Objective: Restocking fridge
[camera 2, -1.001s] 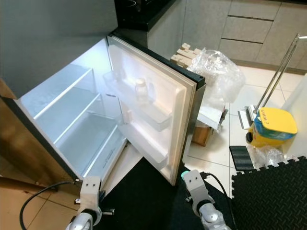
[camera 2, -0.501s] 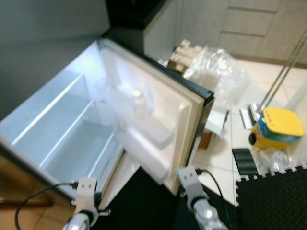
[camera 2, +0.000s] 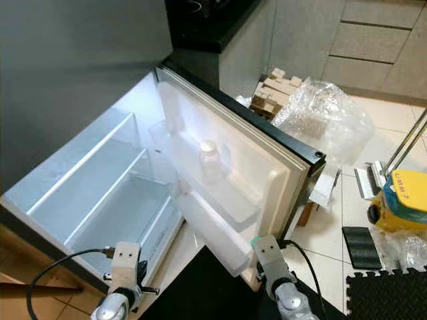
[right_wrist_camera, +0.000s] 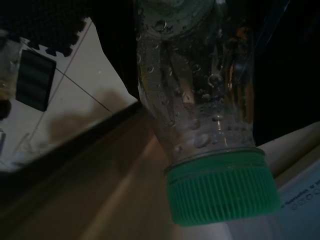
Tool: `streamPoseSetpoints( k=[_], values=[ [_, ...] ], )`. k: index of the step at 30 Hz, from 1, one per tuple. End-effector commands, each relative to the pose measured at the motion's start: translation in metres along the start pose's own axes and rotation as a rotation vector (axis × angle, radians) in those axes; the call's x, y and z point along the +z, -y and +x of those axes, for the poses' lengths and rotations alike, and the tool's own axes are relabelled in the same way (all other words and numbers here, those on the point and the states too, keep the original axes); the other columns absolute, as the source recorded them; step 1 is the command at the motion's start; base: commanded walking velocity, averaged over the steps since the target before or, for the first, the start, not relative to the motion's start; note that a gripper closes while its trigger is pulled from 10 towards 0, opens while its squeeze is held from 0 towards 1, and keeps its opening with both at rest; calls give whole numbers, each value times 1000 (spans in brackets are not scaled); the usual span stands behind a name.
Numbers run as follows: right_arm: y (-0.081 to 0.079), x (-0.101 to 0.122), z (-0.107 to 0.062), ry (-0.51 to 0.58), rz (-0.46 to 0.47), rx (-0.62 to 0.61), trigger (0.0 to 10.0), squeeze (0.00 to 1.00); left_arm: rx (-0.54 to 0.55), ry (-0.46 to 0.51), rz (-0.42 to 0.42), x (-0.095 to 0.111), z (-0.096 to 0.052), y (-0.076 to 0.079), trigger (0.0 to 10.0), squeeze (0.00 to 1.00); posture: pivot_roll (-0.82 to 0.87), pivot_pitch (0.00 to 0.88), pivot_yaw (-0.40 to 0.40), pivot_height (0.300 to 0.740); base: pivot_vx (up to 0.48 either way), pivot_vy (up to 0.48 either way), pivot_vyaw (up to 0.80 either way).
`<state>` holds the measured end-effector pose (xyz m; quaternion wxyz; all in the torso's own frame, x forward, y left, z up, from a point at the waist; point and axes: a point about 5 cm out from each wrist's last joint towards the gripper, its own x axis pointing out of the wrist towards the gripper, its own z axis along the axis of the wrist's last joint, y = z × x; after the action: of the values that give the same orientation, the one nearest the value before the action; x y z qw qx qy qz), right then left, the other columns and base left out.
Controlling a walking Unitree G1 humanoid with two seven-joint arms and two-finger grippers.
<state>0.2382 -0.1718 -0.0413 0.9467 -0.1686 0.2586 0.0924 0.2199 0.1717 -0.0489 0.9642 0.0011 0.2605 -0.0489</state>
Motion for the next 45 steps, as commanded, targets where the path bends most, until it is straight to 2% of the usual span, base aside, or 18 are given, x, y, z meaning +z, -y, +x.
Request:
streamPoseSetpoints(
  k=[1, 27, 45],
  values=[
    [0, -6, -2, -21, 12, -7, 10000, 0, -13, -10, 11, -5, -3, 1, 10000, 0, -75, 91, 25, 740, 0, 0, 0],
    [1, -7, -3, -26, 47, -10, 10000, 0, -23, -8, 17, -4, -2, 2, 10000, 0, -85, 80, 29, 740, 0, 0, 0],
    [0, -8, -3, -30, 49, -10, 10000, 0, -31, -6, 20, -4, -3, 2, 10000, 0, -86, 68, 31, 740, 0, 0, -792]
  ],
)
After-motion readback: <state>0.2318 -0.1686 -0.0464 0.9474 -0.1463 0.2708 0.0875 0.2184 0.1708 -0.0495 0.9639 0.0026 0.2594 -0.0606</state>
